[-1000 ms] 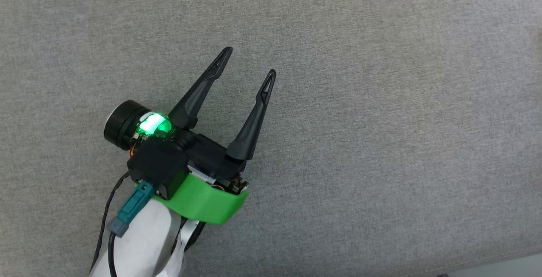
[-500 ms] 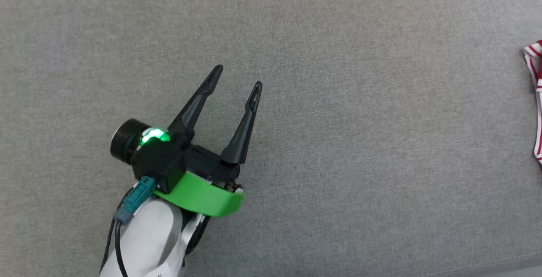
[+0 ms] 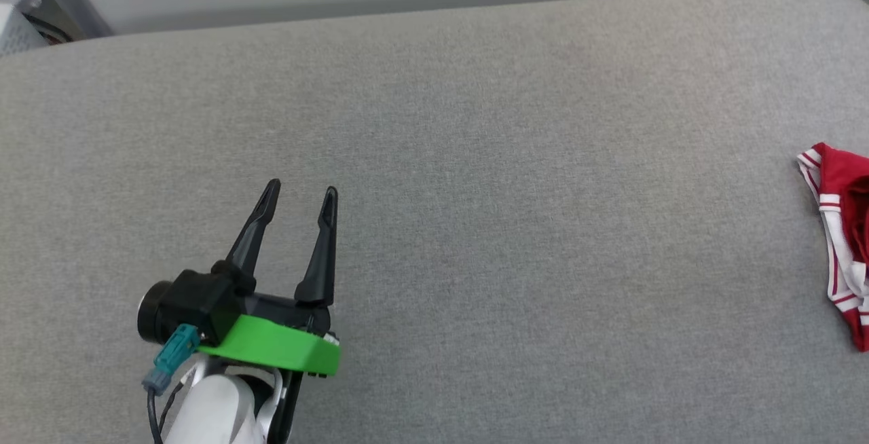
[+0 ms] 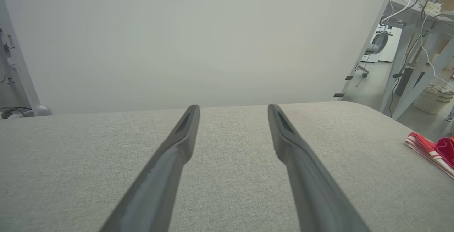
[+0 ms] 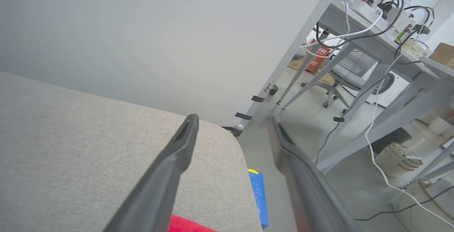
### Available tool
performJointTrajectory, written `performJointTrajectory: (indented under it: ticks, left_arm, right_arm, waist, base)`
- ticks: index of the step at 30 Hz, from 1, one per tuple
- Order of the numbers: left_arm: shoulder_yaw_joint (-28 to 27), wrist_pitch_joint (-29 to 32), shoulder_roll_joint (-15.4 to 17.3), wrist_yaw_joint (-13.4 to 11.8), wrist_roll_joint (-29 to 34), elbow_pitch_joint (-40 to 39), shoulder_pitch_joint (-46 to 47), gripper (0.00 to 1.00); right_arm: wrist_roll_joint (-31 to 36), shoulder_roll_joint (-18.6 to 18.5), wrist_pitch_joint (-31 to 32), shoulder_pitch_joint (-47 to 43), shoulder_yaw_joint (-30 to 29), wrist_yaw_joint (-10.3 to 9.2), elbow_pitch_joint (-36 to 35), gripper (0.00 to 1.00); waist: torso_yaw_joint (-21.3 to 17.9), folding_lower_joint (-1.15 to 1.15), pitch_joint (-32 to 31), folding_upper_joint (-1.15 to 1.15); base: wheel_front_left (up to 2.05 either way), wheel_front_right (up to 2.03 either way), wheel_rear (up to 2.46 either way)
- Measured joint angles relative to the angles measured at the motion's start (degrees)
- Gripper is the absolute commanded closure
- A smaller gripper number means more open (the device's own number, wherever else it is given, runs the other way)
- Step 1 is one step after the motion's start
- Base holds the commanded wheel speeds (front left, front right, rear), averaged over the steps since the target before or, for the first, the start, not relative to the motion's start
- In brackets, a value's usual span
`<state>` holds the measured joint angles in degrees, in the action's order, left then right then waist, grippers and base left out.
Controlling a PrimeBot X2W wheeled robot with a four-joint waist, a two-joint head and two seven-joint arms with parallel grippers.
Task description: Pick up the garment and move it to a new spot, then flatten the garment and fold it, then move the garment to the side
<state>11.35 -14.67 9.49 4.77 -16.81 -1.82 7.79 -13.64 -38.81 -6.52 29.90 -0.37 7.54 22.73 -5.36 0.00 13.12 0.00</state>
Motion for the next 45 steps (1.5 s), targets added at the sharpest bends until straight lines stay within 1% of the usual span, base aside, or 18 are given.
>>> performJointTrajectory:
  ticks: [2,6,8,11,13,16,19,21,24,25,30,36,45]
  left_arm:
    - [-1.2,0.0,-0.6,-0.1,0.0,0.5,-1.3,0.0]
    - [-3.0,0.0,-1.0,-0.2,0.5,1.8,-3.4,0.0]
    - [-4.0,0.0,-1.3,-1.0,1.7,2.8,-4.5,0.0]
    - [-5.5,0.0,-2.0,-2.0,2.7,3.3,-5.7,0.0]
    - [-6.0,0.0,-2.4,-2.0,2.8,3.6,-6.4,0.0]
    - [-5.9,0.0,-2.6,-1.0,3.9,4.7,-7.2,0.0]
    - [-6.2,0.0,-2.8,-0.4,4.6,5.2,-7.7,0.0]
    - [-6.7,0.0,-3.2,0.0,4.8,5.3,-7.8,0.0]
    - [-7.6,0.0,-3.9,0.1,5.3,5.3,-8.1,0.0]
    - [-7.8,0.0,-4.0,0.5,5.5,5.4,-8.3,0.0]
    - [-8.5,0.0,-4.5,1.1,6.2,5.8,-8.9,0.0]
    - [-9.6,0.0,-5.4,1.8,6.3,5.5,-8.9,0.0]
    - [-9.9,0.0,-5.9,2.1,6.3,5.7,-8.9,0.0]
  right_arm:
    - [-1.1,3.8,0.0,-3.6,-2.1,0.0,-4.4,0.0]
    - [-2.4,10.6,0.3,-11.2,-4.2,0.0,-12.0,0.0]
    - [-2.4,14.1,0.3,-15.0,-4.8,0.0,-15.9,0.0]
    - [-2.4,17.9,0.3,-19.4,-5.0,0.0,-19.8,0.0]
    - [-2.4,20.5,0.2,-21.7,-5.0,0.0,-21.2,0.0]
    - [-2.4,24.6,-0.7,-25.5,-4.7,0.0,-22.6,0.0]
    - [-0.4,27.1,-2.1,-28.7,-3.2,0.01,-22.8,0.0]
    - [-0.1,29.1,-3.2,-30.0,-3.4,-0.01,-22.3,0.0]
    - [1.0,30.8,-4.4,-31.3,-3.0,-0.01,-21.3,0.0]
    - [1.0,31.3,-4.9,-31.5,-2.9,-0.01,-20.8,0.0]
    - [1.4,32.5,-6.1,-31.8,-2.2,-0.01,-18.9,0.0]
    - [1.8,33.0,-6.4,-31.8,-1.8,-0.01,-17.7,0.0]
    - [1.8,32.9,-6.9,-31.7,-1.8,-0.01,-16.9,0.0]
  waist:
    - [0.8,0.0,-1.9,0.0]
    - [2.3,0.0,-5.0,0.0]
    - [3.3,0.0,-6.5,0.0]
    - [4.6,0.0,-8.1,0.0]
    - [5.3,0.0,-9.0,0.0]
    - [6.5,0.0,-10.3,0.0]
    - [7.5,0.0,-11.2,0.0]
    - [7.9,0.0,-11.6,0.0]
    - [8.4,0.0,-11.9,0.0]
    - [8.5,0.0,-12.0,0.0]
    - [8.6,0.0,-11.7,0.0]
    - [8.7,0.0,-11.7,0.0]
    - [8.6,0.0,-11.6,0.0]
  base:
    - [0.0,0.0,0.0]
    - [0.0,0.0,0.0]
    - [0.0,0.0,0.0]
    - [0.0,0.0,0.0]
    - [0.0,0.0,0.0]
    - [0.0,0.0,0.0]
    - [0.0,0.0,0.0]
    - [0.0,0.0,0.0]
    - [0.0,0.0,0.0]
    - [0.0,0.0,0.0]
    - [0.0,0.0,0.0]
    - [0.0,0.0,0.0]
    - [0.0,0.0,0.0]
